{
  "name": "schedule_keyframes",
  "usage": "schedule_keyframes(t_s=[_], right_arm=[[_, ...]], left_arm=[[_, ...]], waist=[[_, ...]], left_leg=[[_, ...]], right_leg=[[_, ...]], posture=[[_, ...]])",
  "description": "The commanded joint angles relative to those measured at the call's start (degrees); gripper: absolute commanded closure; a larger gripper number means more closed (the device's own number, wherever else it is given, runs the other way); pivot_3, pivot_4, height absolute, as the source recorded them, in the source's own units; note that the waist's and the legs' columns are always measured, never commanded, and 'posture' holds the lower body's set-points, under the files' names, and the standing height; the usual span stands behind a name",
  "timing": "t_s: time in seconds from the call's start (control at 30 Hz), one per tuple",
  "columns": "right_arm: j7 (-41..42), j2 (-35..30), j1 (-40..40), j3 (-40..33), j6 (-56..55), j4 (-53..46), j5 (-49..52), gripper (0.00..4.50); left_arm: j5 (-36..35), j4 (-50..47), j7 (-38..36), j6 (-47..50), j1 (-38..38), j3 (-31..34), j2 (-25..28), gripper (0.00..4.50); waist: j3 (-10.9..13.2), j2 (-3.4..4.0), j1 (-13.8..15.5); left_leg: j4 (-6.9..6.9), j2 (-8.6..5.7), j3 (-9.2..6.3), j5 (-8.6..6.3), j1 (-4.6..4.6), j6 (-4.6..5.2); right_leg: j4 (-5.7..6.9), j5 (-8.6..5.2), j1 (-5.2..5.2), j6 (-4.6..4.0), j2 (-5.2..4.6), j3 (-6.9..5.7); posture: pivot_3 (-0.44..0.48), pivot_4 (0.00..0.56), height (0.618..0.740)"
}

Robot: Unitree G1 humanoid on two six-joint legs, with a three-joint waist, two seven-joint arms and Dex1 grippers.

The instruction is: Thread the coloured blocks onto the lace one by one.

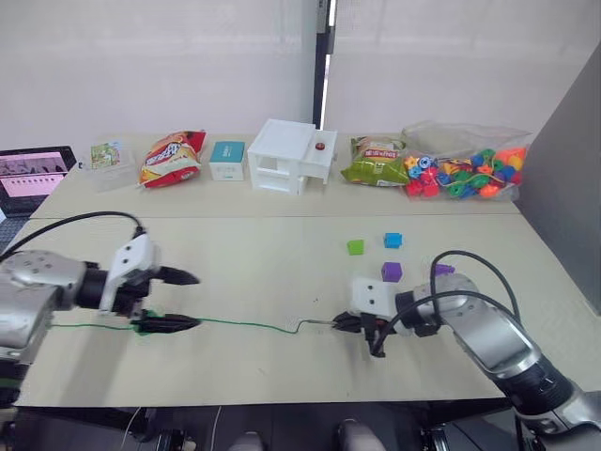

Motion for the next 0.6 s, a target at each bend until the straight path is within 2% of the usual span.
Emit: schedule_keyframes(t_s=[0.03,0.1,0.2,0.33,0.47,0.6], right_arm=[[-1.6,1.3,-2.7,2.2,4.2,-1.6,-1.5,4.50],[-2.7,2.3,-4.3,3.5,6.1,-1.2,-2.3,4.50],[-3.2,2.7,-5.4,4.5,7.6,-1.0,-2.9,4.50],[-3.4,2.1,-5.2,5.2,9.0,-2.3,-3.1,4.50],[-3.6,1.5,-4.9,5.2,10.2,-3.7,-2.6,4.50],[-4.0,1.5,-4.9,5.3,11.0,-4.3,-2.4,4.50]], left_arm=[[1.8,-6.1,5.9,2.6,-0.8,-6.6,-5.9,0.02],[5.3,-5.3,9.2,1.6,-2.5,-10.9,-10.3,0.02],[10.7,-1.8,11.1,-1.4,-4.7,-15.4,-13.4,0.02],[10.8,0.8,11.5,-1.2,-6.5,-15.9,-16.1,0.02],[11.3,1.7,10.3,-1.6,-6.5,-16.6,-16.7,0.02],[10.7,2.0,10.4,-1.4,-6.4,-16.2,-17.6,1.18]], waist=[[0.0,-0.05,0.0],[0.0,-0.06,-0.1],[0.0,-0.06,-0.1],[0.0,-0.07,0.0],[0.0,-0.06,-0.1],[0.0,-0.07,0.0]], left_leg=[[0.00,0.01,-0.03,0.00,-0.02,0.00],[0.00,0.00,-0.04,0.00,-0.04,0.00],[0.02,-0.01,-0.05,0.01,-0.02,-0.01],[0.02,-0.02,-0.05,0.01,-0.01,-0.01],[0.01,-0.02,-0.06,0.01,-0.03,-0.01],[0.02,-0.02,-0.06,0.01,-0.03,-0.01]], right_leg=[[0.00,0.01,-0.02,-0.01,0.03,-0.01],[0.05,0.02,-0.09,-0.03,0.04,0.00],[0.12,0.02,-0.09,-0.04,0.05,0.00],[0.12,0.02,-0.08,-0.04,0.04,0.00],[0.04,0.02,-0.09,-0.04,0.03,0.00],[0.04,0.02,-0.07,-0.04,0.03,0.00]], posture=[[0.000,0.150,0.740],[0.000,0.150,0.740],[0.000,0.150,0.740],[0.000,0.150,0.740],[0.000,0.150,0.740],[0.000,0.150,0.740]])
